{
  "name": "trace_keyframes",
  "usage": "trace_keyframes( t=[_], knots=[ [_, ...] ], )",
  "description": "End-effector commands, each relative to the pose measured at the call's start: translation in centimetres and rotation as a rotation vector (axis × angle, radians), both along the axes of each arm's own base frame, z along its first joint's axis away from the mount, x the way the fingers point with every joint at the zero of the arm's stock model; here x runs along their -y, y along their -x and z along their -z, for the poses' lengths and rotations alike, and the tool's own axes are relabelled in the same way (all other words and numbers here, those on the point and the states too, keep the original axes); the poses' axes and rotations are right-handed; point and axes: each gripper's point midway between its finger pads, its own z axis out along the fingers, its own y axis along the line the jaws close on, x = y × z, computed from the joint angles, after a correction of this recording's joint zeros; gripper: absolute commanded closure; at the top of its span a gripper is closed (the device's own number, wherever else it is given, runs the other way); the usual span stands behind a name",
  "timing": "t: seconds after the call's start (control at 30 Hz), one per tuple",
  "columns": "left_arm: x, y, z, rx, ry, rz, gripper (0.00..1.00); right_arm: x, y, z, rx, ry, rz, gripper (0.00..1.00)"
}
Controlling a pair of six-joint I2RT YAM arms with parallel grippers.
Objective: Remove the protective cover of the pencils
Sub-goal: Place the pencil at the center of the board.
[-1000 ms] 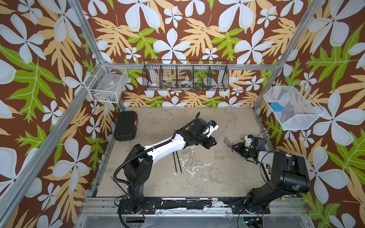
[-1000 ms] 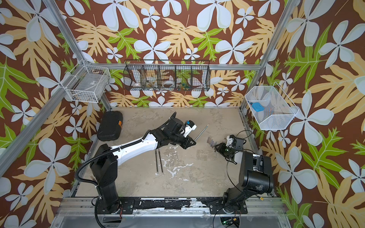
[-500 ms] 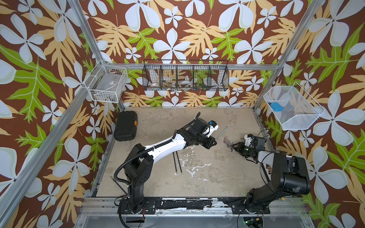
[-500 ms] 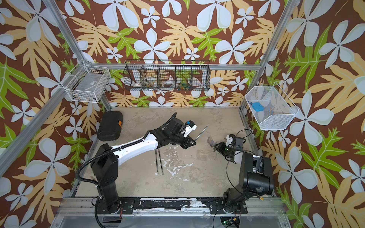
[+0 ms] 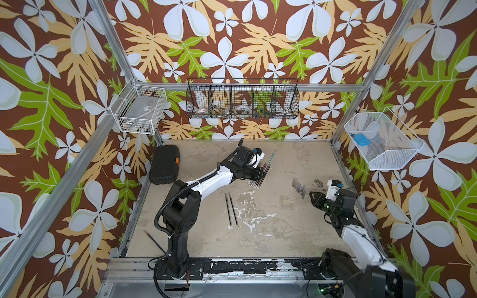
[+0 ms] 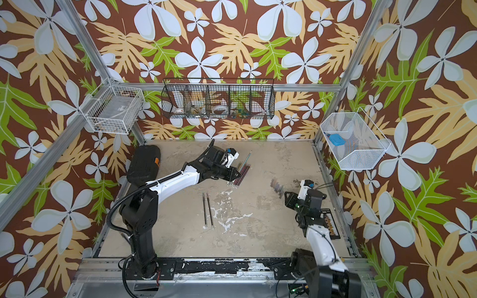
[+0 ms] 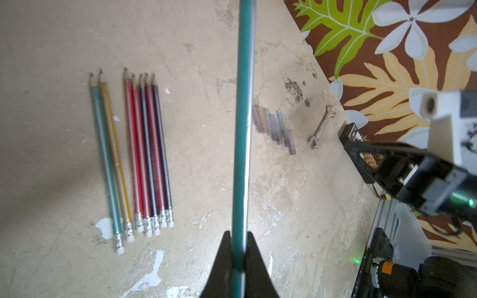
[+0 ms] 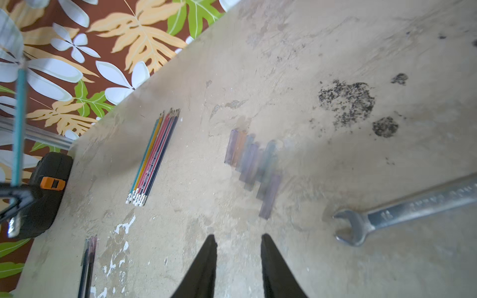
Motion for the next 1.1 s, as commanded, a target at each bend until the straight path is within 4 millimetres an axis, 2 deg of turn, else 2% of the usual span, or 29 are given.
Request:
trace_keyframes(
  t=[0.0,0.07,0.1,0.17,0.43,0.57,0.77,0.87,1.07],
  knots=[
    [0.3,-0.2,-0.4,-0.055,0.095,0.008,1.00,0.0,2.0,0.1,0.059,0.007,0.039,0.63],
    [-0.3,-0.7,-0.2,-0.048,0.086,-0.012,1.00,-0.1,2.9,0.0,0.111,-0.004,0.056,0.61],
    [-0.7,-1.0,-0.1,-0.037,0.073,-0.026,1.00,-0.6,3.1,-1.2,0.171,-0.006,0.030,0.60],
    [-1.5,-1.5,0.4,-0.014,0.035,-0.057,1.00,-0.7,3.5,-2.1,0.222,-0.006,0.037,0.56],
    [-2.4,-3.0,3.4,-0.074,0.019,-0.139,1.00,-1.6,3.6,-1.2,0.214,-0.064,0.000,0.55],
    [-4.1,-5.2,6.6,-0.076,-0.121,-0.187,1.00,-2.3,3.3,-0.5,0.170,-0.079,-0.041,0.56],
    [-7.2,-8.4,10.5,-0.092,-0.269,-0.245,1.00,-3.3,3.3,-0.9,0.182,-0.037,-0.073,0.57],
    [-7.3,-9.4,11.4,-0.105,-0.287,-0.247,0.99,-4.0,3.5,-1.7,0.222,-0.021,-0.096,0.57],
    [-5.8,-10.6,12.0,-0.142,-0.268,-0.220,0.94,-4.5,4.0,-2.8,0.286,-0.001,-0.102,0.56]
  ],
)
